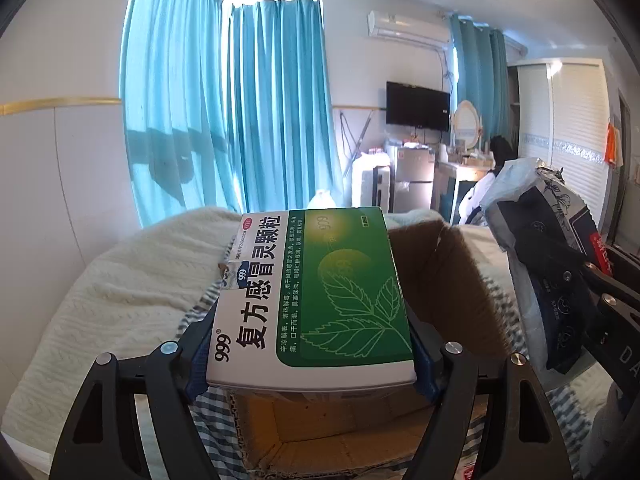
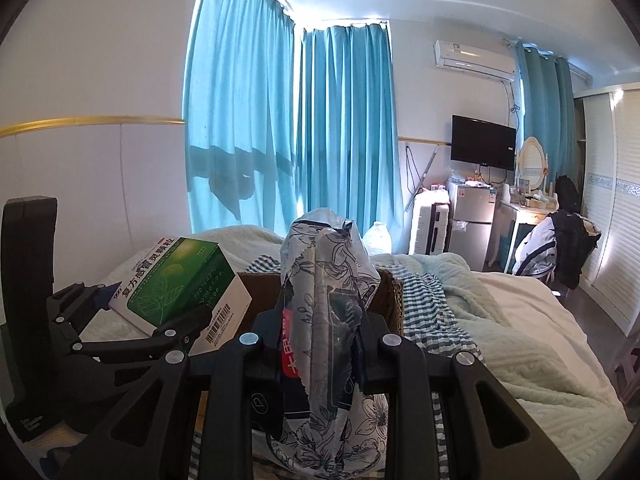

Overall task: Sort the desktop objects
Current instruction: 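Lift the green-and-white box with the left gripper and carry it over the cardboard box, then open the left gripper to drop the green-and-white box into the cardboard box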

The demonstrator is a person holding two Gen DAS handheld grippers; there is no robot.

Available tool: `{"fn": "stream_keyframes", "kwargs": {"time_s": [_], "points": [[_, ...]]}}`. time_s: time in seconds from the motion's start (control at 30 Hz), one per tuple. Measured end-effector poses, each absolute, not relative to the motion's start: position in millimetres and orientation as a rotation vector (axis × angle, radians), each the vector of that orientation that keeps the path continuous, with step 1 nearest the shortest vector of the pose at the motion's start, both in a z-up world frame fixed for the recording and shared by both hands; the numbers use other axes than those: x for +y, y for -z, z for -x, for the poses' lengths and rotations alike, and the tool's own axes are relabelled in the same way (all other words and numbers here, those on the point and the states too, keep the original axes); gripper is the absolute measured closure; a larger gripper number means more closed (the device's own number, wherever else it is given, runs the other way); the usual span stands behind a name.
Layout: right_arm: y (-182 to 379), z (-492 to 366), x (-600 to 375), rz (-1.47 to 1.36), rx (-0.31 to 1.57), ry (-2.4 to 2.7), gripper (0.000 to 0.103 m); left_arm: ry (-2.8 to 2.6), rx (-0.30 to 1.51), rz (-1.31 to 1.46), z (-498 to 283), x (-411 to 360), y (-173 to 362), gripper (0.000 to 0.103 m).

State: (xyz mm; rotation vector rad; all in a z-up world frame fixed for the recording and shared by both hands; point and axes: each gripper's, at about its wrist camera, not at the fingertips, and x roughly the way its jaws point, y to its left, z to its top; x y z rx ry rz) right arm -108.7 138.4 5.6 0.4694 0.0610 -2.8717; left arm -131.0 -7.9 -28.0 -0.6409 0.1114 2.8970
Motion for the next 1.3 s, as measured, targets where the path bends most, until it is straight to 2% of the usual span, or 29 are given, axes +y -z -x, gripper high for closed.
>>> {"fn": "stream_keyframes", "kwargs": {"time_s": [0.3,0.47,0.57,0.6,0.67,0.7,1.3], "points": [[57.4,155.2,143.1,-0.642,0.027,2.815,0.079,-2.860,0.137,0.799,168.1,-0.1,79.4,0.024],[74.4,172.3,149.6,-0.696,0.002,2.807,0.078,-2.838,0.215,0.845,177.9,11.4,98.5,0.023],[84.7,175.4,151.1,-0.724,0.001,2.807,0.071,-2.855,0.238,0.865,180.0,15.8,104.4,0.019],[85.9,175.4,152.2,-0.728,-0.011,2.812,0.061,-2.854,0.249,0.864,178.9,17.3,105.1,0.019],[85.4,173.7,153.3,-0.724,-0.014,2.816,0.056,-2.868,0.276,0.843,175.8,20.3,102.8,0.009],[84.0,171.4,153.6,-0.719,-0.001,2.820,0.055,-2.878,0.286,0.827,175.9,20.5,100.2,0.008],[5.6,88.9,153.8,-0.488,0.007,2.917,0.034,-2.985,0.145,0.593,110.0,-17.6,11.4,0.000]]}}
